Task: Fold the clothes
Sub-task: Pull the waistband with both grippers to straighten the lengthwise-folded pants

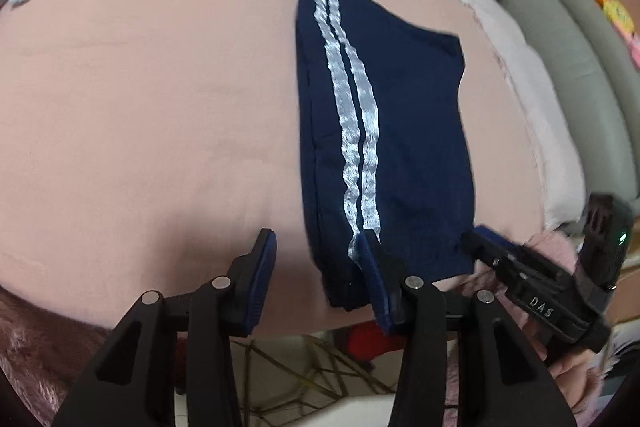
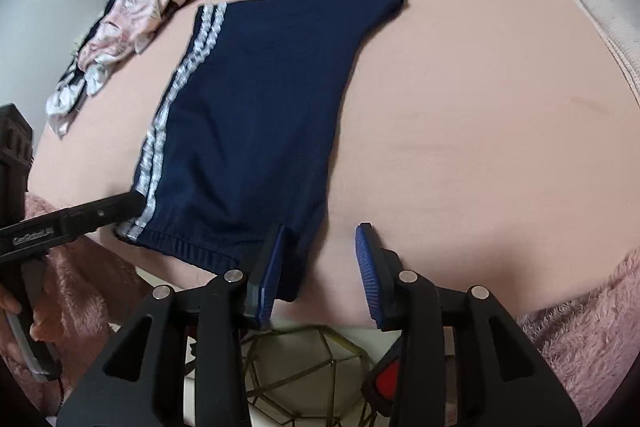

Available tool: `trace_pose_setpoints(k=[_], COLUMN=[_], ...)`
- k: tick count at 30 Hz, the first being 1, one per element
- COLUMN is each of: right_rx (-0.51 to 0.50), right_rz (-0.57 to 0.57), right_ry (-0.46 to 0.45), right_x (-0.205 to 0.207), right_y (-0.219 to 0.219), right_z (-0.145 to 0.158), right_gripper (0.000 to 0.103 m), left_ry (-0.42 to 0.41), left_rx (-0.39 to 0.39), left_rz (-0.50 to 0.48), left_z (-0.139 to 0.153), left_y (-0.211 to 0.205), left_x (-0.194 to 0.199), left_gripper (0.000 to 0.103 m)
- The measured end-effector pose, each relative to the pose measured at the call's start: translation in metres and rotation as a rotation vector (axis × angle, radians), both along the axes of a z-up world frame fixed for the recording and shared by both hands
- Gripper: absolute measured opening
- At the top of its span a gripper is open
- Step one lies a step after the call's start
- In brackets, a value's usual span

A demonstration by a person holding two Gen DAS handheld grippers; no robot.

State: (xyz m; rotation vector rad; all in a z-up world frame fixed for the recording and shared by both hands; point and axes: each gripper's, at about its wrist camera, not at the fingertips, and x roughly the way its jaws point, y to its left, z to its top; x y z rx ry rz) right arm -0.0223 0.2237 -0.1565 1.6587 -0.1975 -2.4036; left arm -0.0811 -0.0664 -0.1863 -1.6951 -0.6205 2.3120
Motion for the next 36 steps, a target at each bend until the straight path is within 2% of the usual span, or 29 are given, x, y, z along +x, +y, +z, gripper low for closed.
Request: trace_pose_setpoints(k=[3,6,7,8,9,11,14,17,20,22,23,26,27,28,31,33,35,36], right_rx=[-0.022,-0.094,-0.093,-0.088,-0.050,0.011,0.006,-0.039,-0.044,-0.021,-0.007,0.082,0.091,0.099,0.003,-0.076,-0.101,-0.064], right_rz=[-0.031,-0.048,-0.049,-0.052,-0.069,-0.084,-0.049,-0.047,-0.021,0.038,0.065,0.084,0.082,0.079,0.044,0.030,0.042,0.061], right_ry=[0.021,0.045,0.052,0.055,0.036,-0.028,-0.022,0.012,0.062,0.087,0.095,0.016,0.004,-0.007,0.019,0.058,0.054,0.039], right_x=[0.008,0.008,0.006,0.004,0.002,-0.001,0.012,0.011,-0.008,-0.024,-0.032,-0.051,-0.053,-0.054,-0.047,-0.039,-0.037,-0.038], right_y=[0.012,0.017,0.015,0.012,0.009,0.003,0.003,0.009,0.005,-0.006,-0.011,-0.017,-0.014,-0.011,0.004,0.005,-0.008,-0.016], right_z=[0.008,0.013,0.013,0.013,0.009,-0.002,0.004,0.016,0.027,0.032,0.033,0.009,0.004,-0.002,0.007,0.012,0.007,0.003], right_gripper=[0.038,0.038,0.039,0.040,0.040,0.040,0.040,0.040,0.040,0.041,0.041,0.041,0.040,0.040,0.041,0.043,0.044,0.044], left_ry=[0.024,0.012,0.007,-0.011,-0.028,-0.052,-0.025,0.004,0.088,0.089,0.069,0.027,0.030,0.046,0.120,0.148,0.123,0.110], left_rx=[0.066,0.175,0.131,0.047,0.008,-0.029,-0.097,-0.076,-0.085,-0.137,-0.188,-0.277,-0.285,-0.255,-0.134,-0.097,-0.199,-0.250], left_rz=[0.039,0.021,0.013,0.000,-0.007,-0.011,-0.059,-0.103,-0.162,-0.194,-0.206,-0.210,-0.181,-0.149,-0.090,-0.118,-0.139,-0.149], left_z=[0.004,-0.002,-0.004,-0.007,-0.007,-0.002,0.010,0.019,0.029,0.026,0.020,0.002,0.001,0.004,0.016,0.020,0.012,0.008], left_y=[-0.010,-0.004,-0.001,0.003,0.000,-0.001,0.000,0.007,0.018,0.043,0.048,0.056,0.049,0.039,0.021,0.031,0.045,0.051], left_x=[0.002,-0.003,-0.004,-0.003,0.004,0.008,0.014,0.000,-0.022,-0.035,-0.043,-0.061,-0.061,-0.058,-0.046,-0.045,-0.053,-0.057], left_gripper=[0.044,0.044,0.044,0.044,0.039,0.039,0.047,0.047,0.047,0.047,0.047,0.047,0.047,0.047,0.047,0.047,0.047,0.047])
